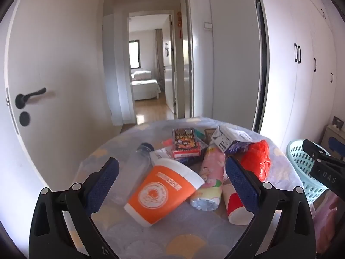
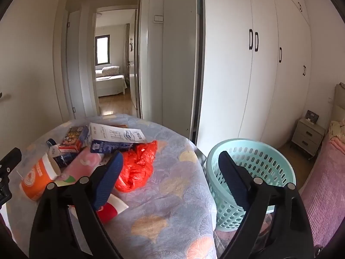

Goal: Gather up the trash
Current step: 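Move both tools toward the cluttered table, then grasp the clear plastic bottle with the left tool while the right tool grasps the red-and-white cup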

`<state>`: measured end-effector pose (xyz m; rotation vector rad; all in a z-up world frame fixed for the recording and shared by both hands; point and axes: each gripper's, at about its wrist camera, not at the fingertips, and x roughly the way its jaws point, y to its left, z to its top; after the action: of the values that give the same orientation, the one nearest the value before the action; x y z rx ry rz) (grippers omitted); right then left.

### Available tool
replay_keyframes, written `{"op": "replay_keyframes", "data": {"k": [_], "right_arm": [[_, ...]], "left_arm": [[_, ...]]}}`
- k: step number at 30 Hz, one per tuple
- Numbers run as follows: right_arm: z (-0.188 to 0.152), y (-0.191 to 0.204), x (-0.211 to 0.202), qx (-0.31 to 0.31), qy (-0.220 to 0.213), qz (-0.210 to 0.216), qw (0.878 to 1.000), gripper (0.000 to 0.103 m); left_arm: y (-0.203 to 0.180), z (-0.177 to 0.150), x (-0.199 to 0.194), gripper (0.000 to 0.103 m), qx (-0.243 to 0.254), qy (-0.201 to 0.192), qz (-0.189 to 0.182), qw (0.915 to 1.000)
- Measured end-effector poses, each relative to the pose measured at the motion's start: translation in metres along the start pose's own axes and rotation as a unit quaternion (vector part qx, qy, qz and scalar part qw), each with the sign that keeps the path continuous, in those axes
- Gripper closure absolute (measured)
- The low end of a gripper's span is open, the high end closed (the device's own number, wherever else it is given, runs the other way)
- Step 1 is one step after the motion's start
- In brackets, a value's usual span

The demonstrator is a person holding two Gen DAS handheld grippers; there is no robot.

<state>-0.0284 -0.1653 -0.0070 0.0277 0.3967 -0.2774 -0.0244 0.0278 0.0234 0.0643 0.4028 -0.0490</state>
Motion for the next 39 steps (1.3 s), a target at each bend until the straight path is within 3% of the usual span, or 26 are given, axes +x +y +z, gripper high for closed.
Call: {"op": "replay_keyframes", "data": {"k": [10,21,26,31,34,37,39], "right_arm": [[-0.004,0.010,-0.007,-0.007,0.010,0.004,1.000,0.018],[-0.004,0.009,0.001,-0.007,0.016,0.010,1.000,0.018],[-0.001,-0.009,0.007,0.008,0.021,0.018,1.000,0.033],[0.005,-0.019,0.017,0.017,0.031,0.023,0.999,0.045],[0.007,-0.015,0.023,0.017,0.036,0.042,0.998,0.047],[0.003,-0.005,0.031,0.016,0.051,0.092,0.994,0.046],[-0.005,0.004,0.035,0.019,0.069,0.122,0.990,0.042]], "left_arm": [[0.012,-0.005,0.001,0.007,-0.011,0.019,-0.025,0.9994],[0.016,-0.009,0.004,0.007,-0.013,0.023,-0.026,0.9993],[0.038,-0.013,0.009,0.007,-0.020,0.030,-0.022,0.9991],[0.077,-0.016,0.026,0.008,-0.044,0.071,-0.026,0.9961],[0.084,-0.017,0.043,0.009,-0.054,0.109,-0.075,0.9898],[0.075,-0.019,0.062,0.010,-0.049,0.139,-0.126,0.9809],[0.065,-0.021,0.068,0.014,-0.035,0.144,-0.137,0.9795]]}}
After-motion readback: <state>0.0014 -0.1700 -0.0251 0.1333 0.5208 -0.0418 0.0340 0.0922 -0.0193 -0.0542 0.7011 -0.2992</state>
